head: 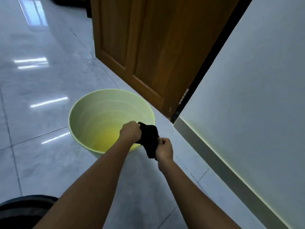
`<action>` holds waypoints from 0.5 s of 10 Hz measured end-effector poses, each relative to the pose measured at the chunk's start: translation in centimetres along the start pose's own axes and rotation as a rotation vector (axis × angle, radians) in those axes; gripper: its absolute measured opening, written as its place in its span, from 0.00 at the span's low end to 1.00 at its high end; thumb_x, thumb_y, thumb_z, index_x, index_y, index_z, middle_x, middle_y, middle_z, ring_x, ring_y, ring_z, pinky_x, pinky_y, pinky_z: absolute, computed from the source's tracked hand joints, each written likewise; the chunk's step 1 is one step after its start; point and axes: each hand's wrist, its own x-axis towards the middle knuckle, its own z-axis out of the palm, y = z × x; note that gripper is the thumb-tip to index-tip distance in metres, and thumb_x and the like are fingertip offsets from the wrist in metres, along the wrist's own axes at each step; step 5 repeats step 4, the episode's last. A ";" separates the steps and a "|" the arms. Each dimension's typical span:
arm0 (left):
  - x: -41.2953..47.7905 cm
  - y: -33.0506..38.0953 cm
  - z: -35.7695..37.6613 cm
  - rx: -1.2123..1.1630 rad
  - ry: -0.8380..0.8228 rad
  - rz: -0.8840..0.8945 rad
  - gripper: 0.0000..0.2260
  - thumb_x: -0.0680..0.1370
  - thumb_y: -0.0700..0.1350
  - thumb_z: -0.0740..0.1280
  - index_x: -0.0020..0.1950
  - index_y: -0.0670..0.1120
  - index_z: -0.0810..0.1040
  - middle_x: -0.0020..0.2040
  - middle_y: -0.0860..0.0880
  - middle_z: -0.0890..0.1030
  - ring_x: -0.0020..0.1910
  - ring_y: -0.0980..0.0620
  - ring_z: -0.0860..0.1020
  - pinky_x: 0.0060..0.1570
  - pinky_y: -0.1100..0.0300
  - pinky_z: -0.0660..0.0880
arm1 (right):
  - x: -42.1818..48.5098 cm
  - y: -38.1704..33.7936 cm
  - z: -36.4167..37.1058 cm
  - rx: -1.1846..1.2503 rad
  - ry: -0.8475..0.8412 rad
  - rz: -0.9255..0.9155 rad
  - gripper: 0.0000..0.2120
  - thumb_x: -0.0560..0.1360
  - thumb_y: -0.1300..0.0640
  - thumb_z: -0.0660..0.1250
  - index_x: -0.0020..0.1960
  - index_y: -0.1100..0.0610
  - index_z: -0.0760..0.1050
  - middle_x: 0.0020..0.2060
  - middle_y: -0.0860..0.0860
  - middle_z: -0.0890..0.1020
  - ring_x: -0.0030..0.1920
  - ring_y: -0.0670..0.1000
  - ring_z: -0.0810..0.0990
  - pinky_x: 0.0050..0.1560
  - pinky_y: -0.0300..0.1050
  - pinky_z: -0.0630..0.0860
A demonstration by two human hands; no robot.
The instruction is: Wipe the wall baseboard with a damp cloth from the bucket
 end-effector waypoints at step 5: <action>2.3 3.4 -4.9 0.197 0.030 -0.018 0.20 0.80 0.48 0.62 0.70 0.42 0.69 0.67 0.42 0.74 0.66 0.41 0.70 0.61 0.53 0.68 | 3.2 -6.9 -4.2 -0.149 -0.063 -0.266 0.14 0.81 0.55 0.57 0.63 0.49 0.75 0.59 0.44 0.79 0.60 0.45 0.76 0.56 0.35 0.71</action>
